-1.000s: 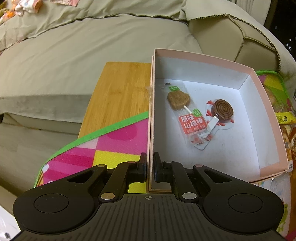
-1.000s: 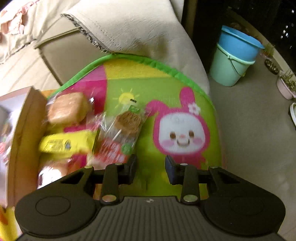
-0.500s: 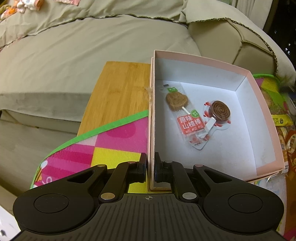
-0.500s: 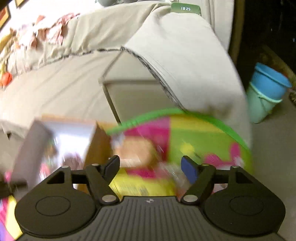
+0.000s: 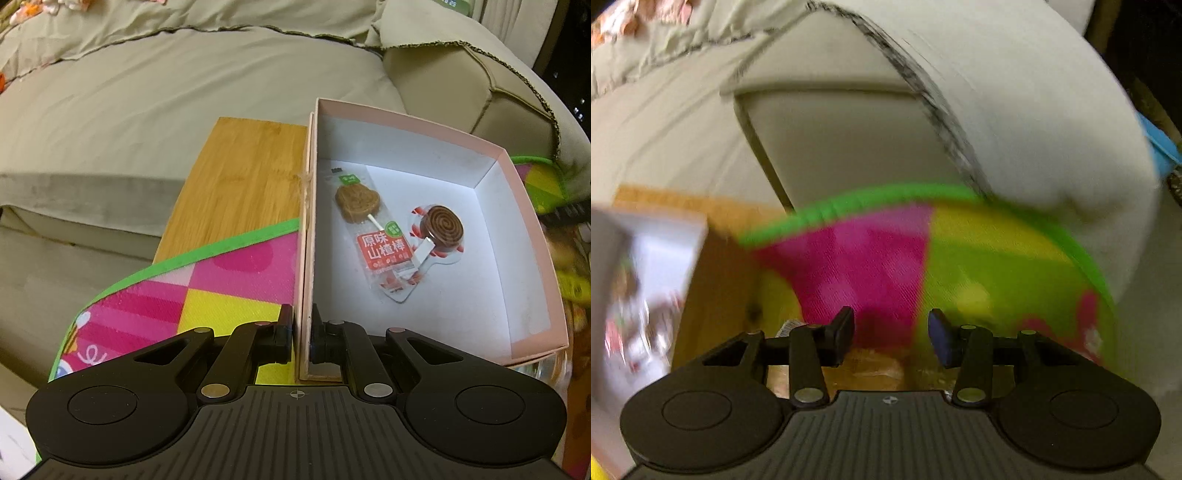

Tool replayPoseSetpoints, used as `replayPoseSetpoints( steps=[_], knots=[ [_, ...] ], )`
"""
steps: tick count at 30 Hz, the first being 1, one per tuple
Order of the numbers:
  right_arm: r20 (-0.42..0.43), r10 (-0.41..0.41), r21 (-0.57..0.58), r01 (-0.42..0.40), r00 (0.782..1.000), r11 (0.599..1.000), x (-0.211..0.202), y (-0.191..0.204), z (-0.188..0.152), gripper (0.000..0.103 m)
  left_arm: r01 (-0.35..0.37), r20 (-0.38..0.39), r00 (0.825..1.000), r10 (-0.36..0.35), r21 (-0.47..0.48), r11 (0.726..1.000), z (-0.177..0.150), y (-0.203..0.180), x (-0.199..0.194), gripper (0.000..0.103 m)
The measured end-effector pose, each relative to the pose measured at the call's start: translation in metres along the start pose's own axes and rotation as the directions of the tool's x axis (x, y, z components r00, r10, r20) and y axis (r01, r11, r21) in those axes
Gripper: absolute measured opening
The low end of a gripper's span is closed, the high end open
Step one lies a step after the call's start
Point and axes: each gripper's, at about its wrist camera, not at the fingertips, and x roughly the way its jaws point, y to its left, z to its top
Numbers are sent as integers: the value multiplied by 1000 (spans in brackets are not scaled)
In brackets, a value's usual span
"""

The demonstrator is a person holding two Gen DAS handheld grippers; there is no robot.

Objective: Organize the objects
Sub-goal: 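Move the right gripper over the snacks and grasp the wrapped bread roll, then carry the bread roll into the pink box with the right gripper and release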

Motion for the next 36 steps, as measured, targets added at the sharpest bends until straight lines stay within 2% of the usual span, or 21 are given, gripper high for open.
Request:
replayPoseSetpoints(
  steps=[3,6,8,10,13,15,19,21,22,23,26,29,36],
  knots=[
    [59,-42,-55,46,997,997,-25,-4,-22,47,-2,-4,1000,2,12,1000,0,-1,1,9],
    [146,-44,-105,60,988,993,-62,1,-42,60,-7,-4,1000,7,18,1000,1,-2,1,9],
    [179,-10,-89,26,984,996,-85,5,-55,71,-10,-4,1000,10,21,1000,0,-3,1,9],
    [186,42,-42,-34,982,999,-102,10,-70,76,-14,-4,1000,14,24,1000,0,-4,1,9],
    [130,125,56,-133,984,989,-106,20,-91,76,-18,-8,1000,18,35,999,0,-5,0,9],
    [97,146,91,-155,985,984,-99,33,-110,76,-20,-11,1000,21,49,999,0,-7,0,9],
    [13,77,111,-78,997,991,-72,58,-129,76,-17,-19,1000,19,72,997,-1,-9,-3,9],
    [-11,74,137,-72,997,988,-63,63,-137,76,-8,-23,1000,10,74,997,-1,-9,-3,9],
    [-11,77,148,-75,997,986,-61,64,-138,74,-4,-26,1000,6,76,997,-1,-8,-3,10],
    [-11,72,158,-70,997,985,-61,66,-139,66,0,-29,1000,2,79,997,0,-8,-3,10],
    [-14,48,181,-45,999,982,-74,74,-143,56,0,-28,1000,3,78,997,0,-7,-4,10],
    [-49,25,204,-15,999,979,-94,83,-152,55,8,-26,1000,-6,78,997,0,-6,-3,10],
    [-110,64,217,-39,992,975,-161,114,-177,55,53,-32,998,-51,81,995,1,0,-2,13]
  ],
)
